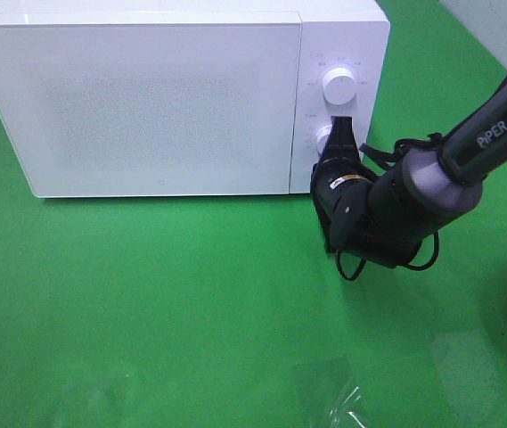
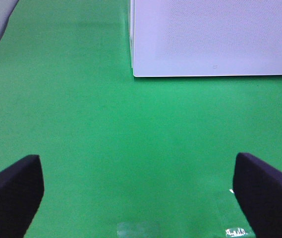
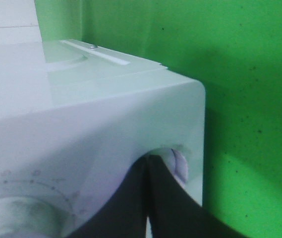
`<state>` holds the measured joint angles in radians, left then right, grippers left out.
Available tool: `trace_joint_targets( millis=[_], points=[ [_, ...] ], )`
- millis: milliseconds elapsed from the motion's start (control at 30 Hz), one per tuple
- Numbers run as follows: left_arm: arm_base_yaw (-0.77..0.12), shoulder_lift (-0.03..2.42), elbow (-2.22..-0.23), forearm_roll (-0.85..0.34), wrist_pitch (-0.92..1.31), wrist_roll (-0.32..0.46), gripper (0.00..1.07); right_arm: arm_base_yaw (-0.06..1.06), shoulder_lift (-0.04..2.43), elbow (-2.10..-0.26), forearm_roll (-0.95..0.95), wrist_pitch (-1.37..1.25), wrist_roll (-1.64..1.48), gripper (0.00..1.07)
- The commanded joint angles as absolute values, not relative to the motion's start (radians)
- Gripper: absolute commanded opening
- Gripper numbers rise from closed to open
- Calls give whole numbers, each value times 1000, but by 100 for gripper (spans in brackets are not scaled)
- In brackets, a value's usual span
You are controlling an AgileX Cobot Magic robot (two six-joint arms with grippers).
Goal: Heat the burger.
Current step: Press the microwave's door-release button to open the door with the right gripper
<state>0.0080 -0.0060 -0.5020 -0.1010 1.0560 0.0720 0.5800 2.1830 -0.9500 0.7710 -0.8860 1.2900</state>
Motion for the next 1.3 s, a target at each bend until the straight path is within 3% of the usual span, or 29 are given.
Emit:
trace_joint_targets(
  millis=[33,867,1300],
  points=[
    [8,-27,-498,-103,1041,71,96,540,2190,-1054,746,-1121,1275,0],
    [8,-27,-498,-103,1041,71,96,540,2194,-1080,774,-1029,1234,0],
    [8,-26,-498,-103,1041,70,96,540,2092,-992,766,-797,1149,0]
  ],
)
